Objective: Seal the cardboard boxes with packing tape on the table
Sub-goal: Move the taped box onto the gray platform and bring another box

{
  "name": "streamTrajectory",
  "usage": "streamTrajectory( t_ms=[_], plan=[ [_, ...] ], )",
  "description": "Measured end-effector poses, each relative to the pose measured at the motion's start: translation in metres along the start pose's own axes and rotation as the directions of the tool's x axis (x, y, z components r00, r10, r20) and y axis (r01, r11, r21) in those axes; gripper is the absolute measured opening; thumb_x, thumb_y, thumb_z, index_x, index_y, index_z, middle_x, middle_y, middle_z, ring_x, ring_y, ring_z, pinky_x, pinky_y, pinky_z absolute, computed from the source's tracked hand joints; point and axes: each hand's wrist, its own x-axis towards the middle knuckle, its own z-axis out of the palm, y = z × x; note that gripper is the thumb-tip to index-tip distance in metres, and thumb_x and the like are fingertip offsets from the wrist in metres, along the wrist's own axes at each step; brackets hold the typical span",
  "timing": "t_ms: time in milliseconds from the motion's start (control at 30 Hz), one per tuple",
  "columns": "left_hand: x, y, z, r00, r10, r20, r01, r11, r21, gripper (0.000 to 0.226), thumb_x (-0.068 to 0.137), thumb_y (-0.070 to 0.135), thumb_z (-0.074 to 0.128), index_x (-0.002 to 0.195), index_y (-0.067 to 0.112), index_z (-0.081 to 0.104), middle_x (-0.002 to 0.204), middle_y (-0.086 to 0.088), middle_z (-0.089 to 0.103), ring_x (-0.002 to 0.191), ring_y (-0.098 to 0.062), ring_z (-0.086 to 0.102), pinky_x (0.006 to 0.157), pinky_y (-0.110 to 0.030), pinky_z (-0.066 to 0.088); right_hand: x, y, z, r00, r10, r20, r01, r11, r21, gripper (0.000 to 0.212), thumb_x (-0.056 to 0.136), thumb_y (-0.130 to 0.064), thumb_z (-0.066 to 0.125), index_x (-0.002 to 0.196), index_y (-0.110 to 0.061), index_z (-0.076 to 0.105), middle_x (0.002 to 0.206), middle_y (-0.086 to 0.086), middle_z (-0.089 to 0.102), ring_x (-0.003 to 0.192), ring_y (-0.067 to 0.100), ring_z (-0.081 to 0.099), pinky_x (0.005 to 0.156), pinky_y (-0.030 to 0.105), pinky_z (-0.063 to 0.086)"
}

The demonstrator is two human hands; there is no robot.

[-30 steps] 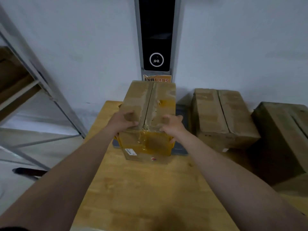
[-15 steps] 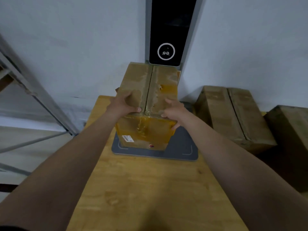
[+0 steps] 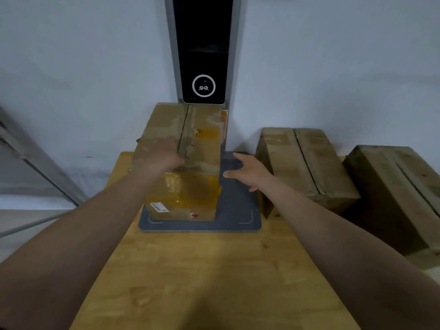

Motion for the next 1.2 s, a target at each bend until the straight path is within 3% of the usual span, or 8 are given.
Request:
streamTrajectory(
  t_ms=[67, 133, 367, 500, 633, 767, 933, 1200],
  plan=[
    [-0.010, 0.036, 0.008, 0.995, 0.093, -0.027, -0.095, 0.992, -0.086, 0.067, 0.088, 0.035, 0.073, 0.147, 0.021, 0.045, 0.142, -0.010, 0.054, 0.130, -0.036, 0.052, 0.106, -0.049, 0.044, -0.009, 0.026, -0.024, 0.999, 0.007, -0.032, -0.007, 1.000, 0.019, 0.087, 0.087, -0.041, 0.075, 0.158, -0.029, 0.027, 0.163, -0.004, 0.027, 0.142, 0.027, 0.039, 0.100, 0.045, 0.051],
    [-0.020, 0.079, 0.016, 0.977, 0.203, -0.068, -0.212, 0.962, -0.174, 0.067, 0.090, 0.026, 0.070, 0.152, 0.028, 0.044, 0.150, -0.005, 0.050, 0.132, -0.031, 0.052, 0.105, -0.043, 0.046, -0.016, 0.056, -0.051, 0.998, -0.002, -0.060, 0.003, 1.000, 0.016, 0.087, 0.087, -0.037, 0.077, 0.158, -0.024, 0.029, 0.163, 0.001, 0.028, 0.146, 0.026, 0.034, 0.112, 0.041, 0.040],
    [-0.046, 0.219, 0.076, 0.955, 0.292, 0.057, -0.246, 0.883, -0.399, 0.070, 0.095, 0.023, 0.071, 0.157, 0.023, 0.038, 0.160, -0.002, 0.041, 0.143, -0.025, 0.043, 0.108, -0.033, 0.043, -0.030, 0.180, -0.145, 0.992, 0.077, -0.101, -0.088, 0.990, -0.107, 0.070, 0.096, -0.025, 0.066, 0.157, -0.019, 0.031, 0.159, 0.003, 0.035, 0.140, 0.025, 0.042, 0.097, 0.027, 0.038],
    [-0.049, 0.266, 0.128, 0.961, 0.207, 0.184, -0.093, 0.867, -0.489, 0.081, 0.096, 0.029, 0.071, 0.162, 0.025, 0.024, 0.163, -0.005, 0.034, 0.142, -0.026, 0.043, 0.100, -0.031, 0.044, -0.022, 0.250, -0.182, 0.989, 0.085, -0.120, -0.111, 0.966, -0.235, 0.063, 0.097, -0.030, 0.062, 0.154, -0.022, 0.036, 0.157, 0.003, 0.038, 0.145, 0.030, 0.033, 0.114, 0.042, 0.032],
    [-0.038, 0.300, 0.180, 0.958, 0.160, 0.236, 0.002, 0.825, -0.566, 0.088, 0.097, 0.023, 0.070, 0.163, 0.033, 0.013, 0.156, 0.000, 0.042, 0.102, -0.019, 0.066, 0.064, -0.022, 0.050, 0.008, 0.307, -0.206, 0.984, 0.165, -0.063, -0.177, 0.919, -0.352, 0.057, 0.101, -0.036, 0.052, 0.153, -0.025, 0.033, 0.156, 0.016, 0.032, 0.145, 0.044, 0.019, 0.117, 0.055, 0.017],
    [-0.021, 0.320, 0.223, 0.967, 0.109, 0.231, 0.051, 0.804, -0.592, 0.091, 0.097, 0.025, 0.071, 0.164, 0.033, 0.011, 0.166, -0.001, 0.026, 0.145, -0.028, 0.038, 0.085, -0.027, 0.046, 0.036, 0.337, -0.213, 0.977, 0.207, -0.053, -0.213, 0.921, -0.327, 0.056, 0.100, -0.032, 0.049, 0.153, -0.024, 0.034, 0.158, 0.017, 0.022, 0.139, 0.051, 0.021, 0.117, 0.059, 0.022],
    [-0.003, 0.329, 0.254, 0.974, 0.022, 0.224, 0.121, 0.790, -0.602, 0.091, 0.096, 0.025, 0.073, 0.163, 0.030, 0.013, 0.166, -0.002, 0.025, 0.149, -0.028, 0.032, 0.098, -0.031, 0.045, 0.059, 0.363, -0.200, 0.978, 0.200, -0.064, -0.209, 0.959, -0.190, 0.061, 0.096, -0.027, 0.058, 0.151, -0.029, 0.034, 0.160, 0.004, -0.002, 0.137, 0.051, 0.024, 0.115, 0.061, 0.030],
    [-0.008, 0.321, 0.256, 0.957, -0.016, 0.289, 0.198, 0.762, -0.616, 0.102, 0.090, 0.030, 0.078, 0.163, 0.041, 0.008, 0.170, 0.001, 0.016, 0.153, -0.028, 0.024, 0.113, -0.043, 0.042, 0.052, 0.367, -0.185, 0.971, 0.209, -0.112, -0.227, 0.956, -0.186, 0.057, 0.096, -0.033, 0.056, 0.149, -0.033, 0.034, 0.157, 0.002, 0.000, 0.131, 0.050, 0.027, 0.107, 0.059, 0.041]
  ],
)
